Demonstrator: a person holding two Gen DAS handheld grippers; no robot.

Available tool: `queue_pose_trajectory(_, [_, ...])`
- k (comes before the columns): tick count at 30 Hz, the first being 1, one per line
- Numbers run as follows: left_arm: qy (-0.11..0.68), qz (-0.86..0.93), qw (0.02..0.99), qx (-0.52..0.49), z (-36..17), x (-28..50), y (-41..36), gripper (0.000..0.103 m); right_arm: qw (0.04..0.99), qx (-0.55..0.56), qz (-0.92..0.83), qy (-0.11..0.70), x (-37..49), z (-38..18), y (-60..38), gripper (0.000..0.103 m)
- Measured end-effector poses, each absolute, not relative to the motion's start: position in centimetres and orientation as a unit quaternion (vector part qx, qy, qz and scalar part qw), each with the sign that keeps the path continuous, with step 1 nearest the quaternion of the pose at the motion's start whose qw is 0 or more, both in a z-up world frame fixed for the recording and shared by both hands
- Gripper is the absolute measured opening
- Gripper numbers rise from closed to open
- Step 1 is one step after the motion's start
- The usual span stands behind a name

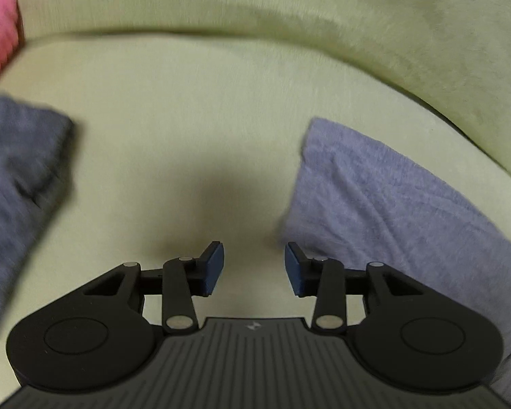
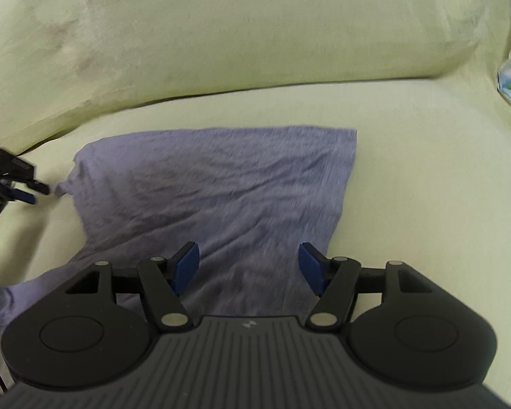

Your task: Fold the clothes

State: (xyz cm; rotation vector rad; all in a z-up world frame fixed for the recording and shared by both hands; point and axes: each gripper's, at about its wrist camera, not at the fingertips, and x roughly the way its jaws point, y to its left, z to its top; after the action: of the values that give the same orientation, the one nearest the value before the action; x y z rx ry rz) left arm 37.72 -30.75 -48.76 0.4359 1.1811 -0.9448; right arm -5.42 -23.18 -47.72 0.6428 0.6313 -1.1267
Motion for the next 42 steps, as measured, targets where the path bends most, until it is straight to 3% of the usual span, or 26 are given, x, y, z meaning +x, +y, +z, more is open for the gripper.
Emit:
queue_pose_trajectory(6, [0.556, -0.387, 0.711, 0.188, -50.0, 37.6, -31.6, 0.049, 0.743, 0.305, -0.521, 0.290, -5.9, -47.6, -21.9, 0.063])
queue_pose_trajectory(9, [0.580, -0.379, 0.703, 0.160, -49.8, 38.3, -31.2, 0.059, 0.740, 0.308, -0.524, 0.288, -6.2, -47.7, -21.9, 0.064])
queue_pose_trajectory(14, [0.579, -0.387, 0.708, 0.116, -48.4, 38.9, -31.2, 0.065, 0.739, 0.313, -0.523, 0.285, -6.2, -48.0, -22.1, 0.064])
queue_pose_trajectory(21, [0.651, -0.373, 0.661, 0.031, -50.6, 39.8, -30.7, 0.064, 0.740, 0.314, -0.520, 0.290, -5.9, -48.4, -22.2, 0.065])
queue_pose_trajectory(24, [0.655, -0.370, 0.659, 0.006, -51.0, 39.5, -30.5, 0.055, 0.737, 0.316, -0.523, 0.290, -6.2, -48.5, -22.3, 0.065])
queue_pose_trajectory(25, [0.646, -0.377, 0.664, -0.001, -50.9, 39.6, -30.4, 0.019, 0.738, 0.315, -0.522, 0.290, -6.2, -48.4, -22.2, 0.065])
queue_pose_trajectory(26, [0.644, -0.389, 0.658, -0.004, -50.9, 39.8, -30.3, 0.002, 0.739, 0.313, -0.521, 0.291, -6.2, -48.3, -22.2, 0.065])
queue_pose_trajectory(30, [0.647, -0.417, 0.638, -0.001, -51.0, 39.5, -30.2, 0.000, 0.744, 0.307, -0.517, 0.293, -6.1, -48.0, -22.0, 0.065])
queue_pose_trajectory(34, [0.565, -0.446, 0.687, 0.096, -48.8, 38.3, -30.0, 0.000, 0.747, 0.315, -0.509, 0.291, -5.9, -47.7, -22.0, 0.064])
queue_pose_trajectory(42, [0.474, -0.482, 0.700, 0.230, -47.3, 37.0, -30.0, 0.000, 0.741, 0.325, -0.495, 0.316, -5.7, -48.2, -20.7, 0.064])
